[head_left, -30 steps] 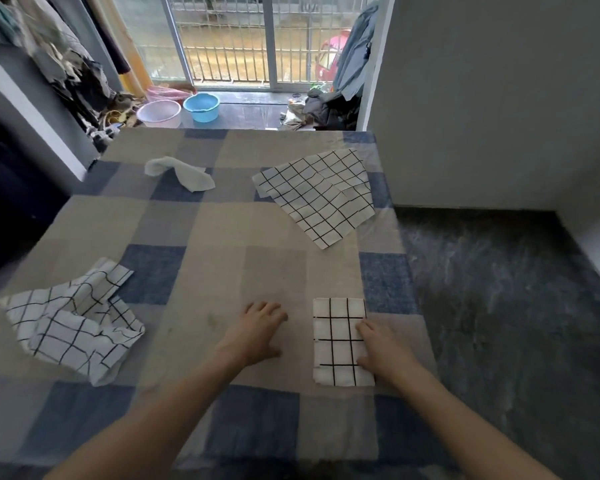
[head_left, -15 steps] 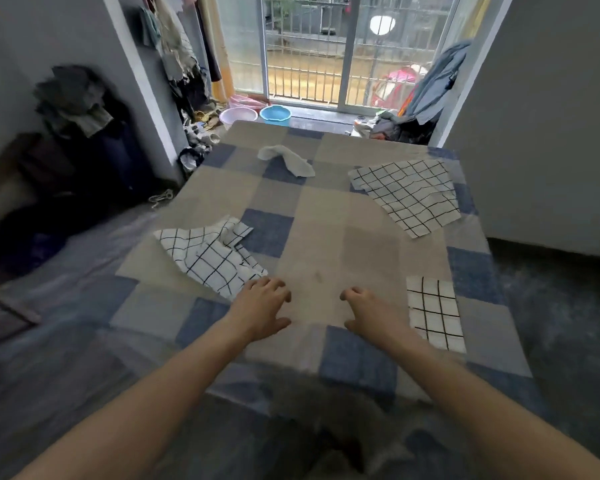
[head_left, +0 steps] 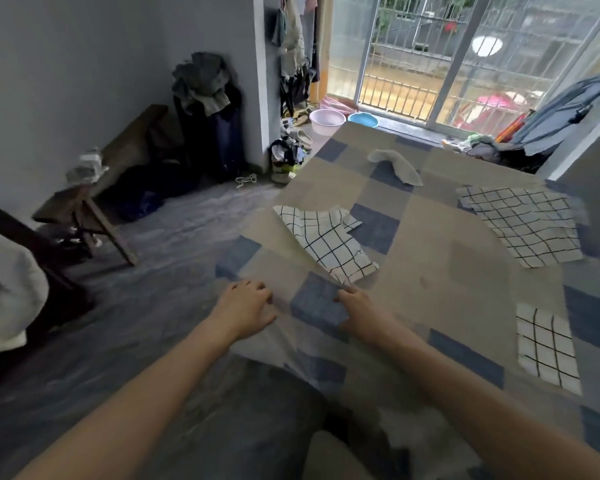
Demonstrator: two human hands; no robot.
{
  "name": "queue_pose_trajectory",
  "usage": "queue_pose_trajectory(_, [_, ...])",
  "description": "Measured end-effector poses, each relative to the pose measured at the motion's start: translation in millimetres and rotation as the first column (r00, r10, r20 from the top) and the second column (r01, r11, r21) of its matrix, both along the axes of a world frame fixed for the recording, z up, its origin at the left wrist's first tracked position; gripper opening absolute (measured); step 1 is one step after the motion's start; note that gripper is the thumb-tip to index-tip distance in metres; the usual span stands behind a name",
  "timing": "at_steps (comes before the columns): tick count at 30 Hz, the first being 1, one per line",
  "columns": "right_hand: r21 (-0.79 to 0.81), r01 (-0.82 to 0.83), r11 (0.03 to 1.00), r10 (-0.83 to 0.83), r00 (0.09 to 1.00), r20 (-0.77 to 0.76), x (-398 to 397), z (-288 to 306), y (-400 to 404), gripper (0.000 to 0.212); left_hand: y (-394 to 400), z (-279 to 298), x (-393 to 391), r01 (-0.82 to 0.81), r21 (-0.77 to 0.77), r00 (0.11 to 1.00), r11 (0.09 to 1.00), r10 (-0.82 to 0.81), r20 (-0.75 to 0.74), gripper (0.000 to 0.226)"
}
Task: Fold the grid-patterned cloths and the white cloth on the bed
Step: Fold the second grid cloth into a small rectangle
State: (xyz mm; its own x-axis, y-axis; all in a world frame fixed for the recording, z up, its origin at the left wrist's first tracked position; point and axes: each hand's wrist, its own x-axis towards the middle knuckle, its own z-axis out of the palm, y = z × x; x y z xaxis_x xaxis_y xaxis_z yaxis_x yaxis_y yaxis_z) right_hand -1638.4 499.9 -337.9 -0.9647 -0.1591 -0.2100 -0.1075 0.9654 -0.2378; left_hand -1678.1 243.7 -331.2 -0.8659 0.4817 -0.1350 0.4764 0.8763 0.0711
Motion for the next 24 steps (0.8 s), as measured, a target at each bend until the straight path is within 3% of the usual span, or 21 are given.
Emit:
queue_pose_trajectory(6, [-0.043, 0.053, 0.998, -0.051, 0.998, 0.028, -38, -6, -3, 0.052, -6, -2, -38, 0.020, -0.054, 0.996, 0.998, -0.015, 0.088, 0.037])
queue_pose_trajectory(11, [-0.074, 0.129, 0.989, -0.132, 0.990, -0.048, -84, -11, 15, 0.042, 9, 2, -100, 0.042, -0.092, 0.994, 0.995, -0.032, 0.105, 0.036])
queue_pose_trajectory(16, [-0.226, 0.286, 0.931, -0.311, 0.947, -0.081, -147, -7, 37, 0.049, 29, 4, -178, -0.025, -0.058, 0.971, 0.998, 0.039, 0.237, 0.034])
queue_pose_trajectory(20, [-0.287, 0.383, 0.878, -0.397, 0.918, 0.012, -184, -17, 53, 0.050, 47, 3, -240, -0.115, -0.025, 0.929, 0.993, 0.116, 0.352, 0.032])
queue_pose_trajectory(24, [-0.263, 0.402, 0.877, -0.389, 0.916, 0.102, -215, -28, 68, 0.043, 67, -3, -278, -0.168, 0.082, 0.935, 0.982, 0.132, 0.328, 0.028])
